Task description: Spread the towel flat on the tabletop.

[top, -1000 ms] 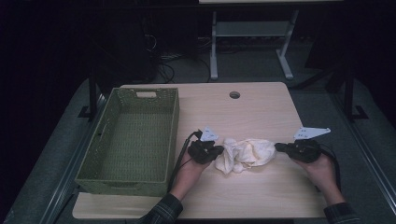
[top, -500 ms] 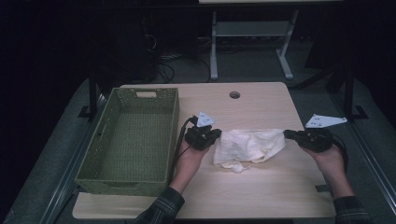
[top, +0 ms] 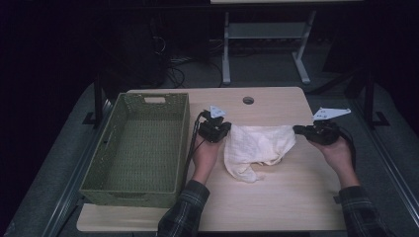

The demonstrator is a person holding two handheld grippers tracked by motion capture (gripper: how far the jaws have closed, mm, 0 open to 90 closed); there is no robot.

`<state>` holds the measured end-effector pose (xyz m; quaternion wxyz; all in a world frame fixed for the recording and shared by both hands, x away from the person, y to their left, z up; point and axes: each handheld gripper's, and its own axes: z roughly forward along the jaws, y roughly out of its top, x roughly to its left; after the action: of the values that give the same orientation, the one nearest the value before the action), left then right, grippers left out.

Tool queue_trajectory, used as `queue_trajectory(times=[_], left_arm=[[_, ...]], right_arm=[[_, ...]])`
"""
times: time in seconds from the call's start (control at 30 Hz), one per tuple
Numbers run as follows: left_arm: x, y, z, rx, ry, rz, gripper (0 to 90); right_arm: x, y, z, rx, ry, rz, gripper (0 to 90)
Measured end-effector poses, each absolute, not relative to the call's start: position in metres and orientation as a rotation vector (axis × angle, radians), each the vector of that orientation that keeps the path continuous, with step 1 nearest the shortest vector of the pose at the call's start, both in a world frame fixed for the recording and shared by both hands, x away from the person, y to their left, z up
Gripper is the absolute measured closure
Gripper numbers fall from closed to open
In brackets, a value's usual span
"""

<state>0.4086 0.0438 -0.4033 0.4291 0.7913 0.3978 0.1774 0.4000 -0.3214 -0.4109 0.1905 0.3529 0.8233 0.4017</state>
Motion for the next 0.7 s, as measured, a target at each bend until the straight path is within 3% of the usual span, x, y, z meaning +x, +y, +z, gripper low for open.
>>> queue_trajectory(times=[0.27,0.47,0.7], left_arm=[[0.432,0.044,-0.428,2.030,1.061,0.449,85.9],[0.429,0.044,-0.427,2.059,1.057,0.448,69.5],[0.403,0.042,-0.411,2.056,0.966,0.371,64.2]], right_arm=[[0.431,-0.316,-0.433,1.053,2.343,1.099,86.9],[0.436,-0.319,-0.436,1.088,2.330,1.096,74.8],[0.413,-0.315,-0.423,1.054,2.372,1.193,71.1]])
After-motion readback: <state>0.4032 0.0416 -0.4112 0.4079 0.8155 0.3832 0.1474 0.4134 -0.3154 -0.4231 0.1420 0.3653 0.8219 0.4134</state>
